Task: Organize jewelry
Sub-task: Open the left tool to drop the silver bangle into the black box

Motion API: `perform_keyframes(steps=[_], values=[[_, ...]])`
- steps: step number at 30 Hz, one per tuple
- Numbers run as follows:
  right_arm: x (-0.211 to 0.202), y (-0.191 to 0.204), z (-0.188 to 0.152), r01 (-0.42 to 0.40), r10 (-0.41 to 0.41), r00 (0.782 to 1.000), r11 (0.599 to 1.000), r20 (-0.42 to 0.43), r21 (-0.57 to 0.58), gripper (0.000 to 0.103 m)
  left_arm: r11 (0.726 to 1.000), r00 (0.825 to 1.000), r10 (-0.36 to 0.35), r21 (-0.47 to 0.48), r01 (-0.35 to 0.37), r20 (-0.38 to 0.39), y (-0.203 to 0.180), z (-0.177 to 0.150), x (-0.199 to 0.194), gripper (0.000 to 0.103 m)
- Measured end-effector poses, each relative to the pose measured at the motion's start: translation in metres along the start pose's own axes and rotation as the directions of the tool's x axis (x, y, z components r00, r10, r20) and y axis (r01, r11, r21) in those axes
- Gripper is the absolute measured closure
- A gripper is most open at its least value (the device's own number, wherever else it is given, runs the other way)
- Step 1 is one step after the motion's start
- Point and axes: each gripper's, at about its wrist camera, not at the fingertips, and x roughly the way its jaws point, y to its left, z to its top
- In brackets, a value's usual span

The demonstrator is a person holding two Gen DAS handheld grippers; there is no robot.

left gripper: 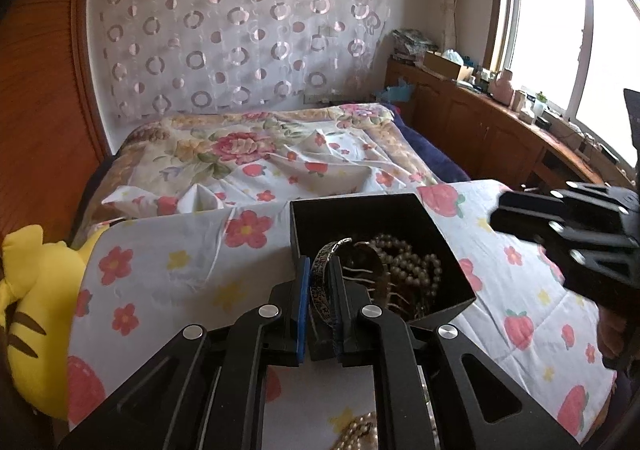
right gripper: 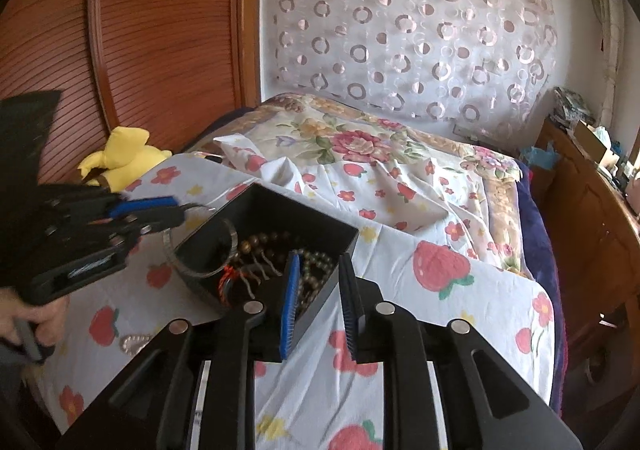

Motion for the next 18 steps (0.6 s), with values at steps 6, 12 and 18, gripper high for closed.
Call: perform_keyframes(steps=[6, 12, 18], values=[[-0.009, 0.003, -0.023, -0.030, 0.030, 1.000, 1.000, 0.000, 0.003, 0.081, 1.000, 1.000, -0.001, 0.007, 0.002, -0.007, -0.006, 0.001, 0.007, 0.095], [-0.013, 0.010, -0.041, -0.052, 0.052, 0.999, 0.999, -0.008, -0.002, 0.081, 1.000, 1.000, 0.000, 0.020, 0.000, 0.018, -0.009, -0.004, -0.005, 0.095], [-0.022, 0.021, -0.068, -0.107, 0.107, 0.994, 0.994, -0.020, 0.002, 0.081, 0.999, 0.998, -0.005, 0.038, 0.002, 0.061, -0.012, -0.026, -0.031, 0.063]])
